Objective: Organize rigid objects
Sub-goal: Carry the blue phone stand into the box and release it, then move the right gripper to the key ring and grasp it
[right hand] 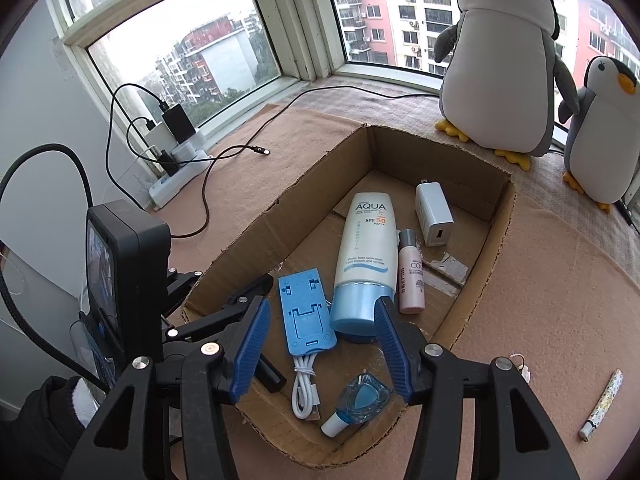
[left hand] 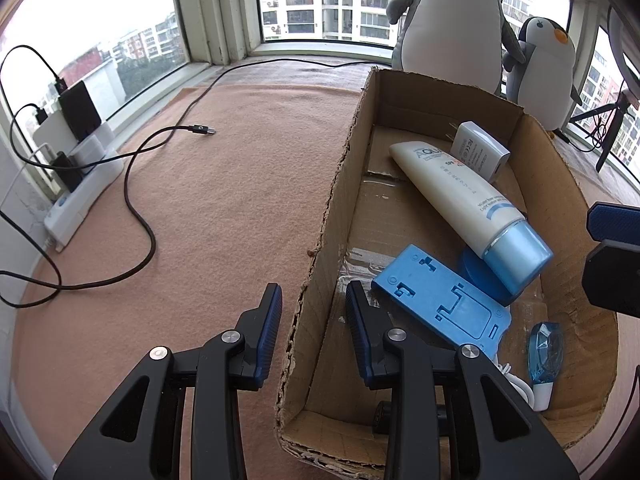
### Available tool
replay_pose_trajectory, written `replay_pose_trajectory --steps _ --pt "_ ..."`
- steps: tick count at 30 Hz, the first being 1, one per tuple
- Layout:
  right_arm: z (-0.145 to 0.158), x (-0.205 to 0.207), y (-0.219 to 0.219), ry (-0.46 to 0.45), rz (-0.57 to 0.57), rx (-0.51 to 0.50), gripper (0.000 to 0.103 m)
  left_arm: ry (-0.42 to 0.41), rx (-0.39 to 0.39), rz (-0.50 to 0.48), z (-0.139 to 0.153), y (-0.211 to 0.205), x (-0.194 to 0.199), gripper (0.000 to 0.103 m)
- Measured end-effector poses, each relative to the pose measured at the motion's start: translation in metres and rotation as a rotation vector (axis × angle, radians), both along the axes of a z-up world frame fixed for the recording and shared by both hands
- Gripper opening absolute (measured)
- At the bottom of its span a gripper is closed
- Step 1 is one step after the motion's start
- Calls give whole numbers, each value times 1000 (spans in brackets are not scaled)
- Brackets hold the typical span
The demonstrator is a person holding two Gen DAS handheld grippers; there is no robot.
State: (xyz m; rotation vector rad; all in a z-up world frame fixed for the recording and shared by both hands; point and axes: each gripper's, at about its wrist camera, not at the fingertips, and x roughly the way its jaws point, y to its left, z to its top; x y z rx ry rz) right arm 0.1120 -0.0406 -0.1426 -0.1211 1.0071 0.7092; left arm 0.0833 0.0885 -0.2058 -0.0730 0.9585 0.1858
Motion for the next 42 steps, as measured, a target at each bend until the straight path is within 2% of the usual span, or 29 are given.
replay_pose_trajectory --steps 9,17,27,33,42 --pt "6 -3 -32 -34 -15 14 53 0 0 0 0 0 0 31" --pt "8 1 -87 -41 -63 6 53 0 0 0 0 0 0 31" --pt "-23 12 -151 20 -132 -68 53 1 2 0 0 1 1 31" --pt "-39 20 -152 38 -109 -88 52 0 0 1 0 1 1 31" --pt "-53 40 -120 28 21 -174 52 -2 -7 6 -1 4 0 31"
